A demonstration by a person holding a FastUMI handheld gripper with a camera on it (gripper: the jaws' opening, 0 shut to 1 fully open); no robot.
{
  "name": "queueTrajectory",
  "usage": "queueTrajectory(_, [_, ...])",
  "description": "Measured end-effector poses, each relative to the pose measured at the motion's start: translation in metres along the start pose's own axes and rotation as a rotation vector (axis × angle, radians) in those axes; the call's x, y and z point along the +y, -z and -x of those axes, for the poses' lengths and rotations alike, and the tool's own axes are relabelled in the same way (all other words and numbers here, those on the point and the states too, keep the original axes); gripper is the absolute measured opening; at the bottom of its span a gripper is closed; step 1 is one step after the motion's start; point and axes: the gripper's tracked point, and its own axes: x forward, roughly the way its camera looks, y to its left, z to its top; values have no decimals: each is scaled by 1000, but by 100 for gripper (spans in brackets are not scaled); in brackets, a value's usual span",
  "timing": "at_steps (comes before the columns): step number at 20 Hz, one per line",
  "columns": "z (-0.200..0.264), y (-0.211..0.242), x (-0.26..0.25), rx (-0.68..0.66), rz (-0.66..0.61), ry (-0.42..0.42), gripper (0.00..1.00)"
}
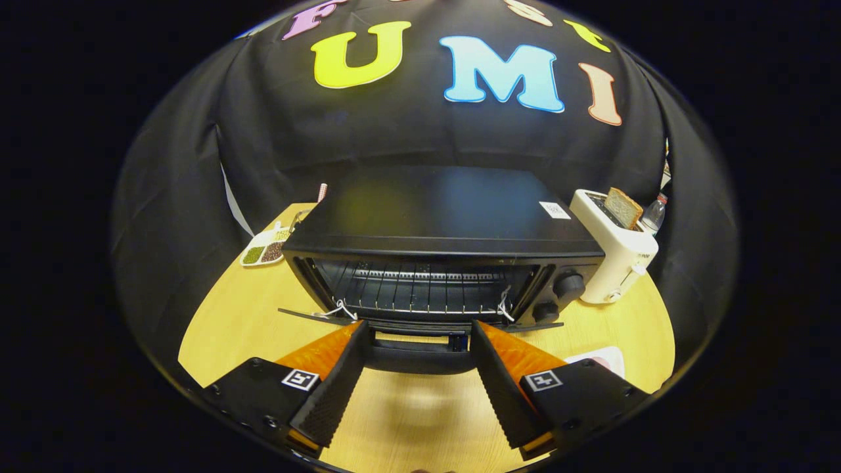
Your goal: Open the toaster oven, put the food inside, and close the toaster oven door.
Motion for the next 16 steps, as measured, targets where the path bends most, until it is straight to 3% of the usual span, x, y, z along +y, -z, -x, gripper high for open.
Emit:
queueTrajectory(10, [8, 22, 1, -9, 33, -37, 97])
queueTrajectory(16, [12, 64, 2, 97, 42, -75, 97])
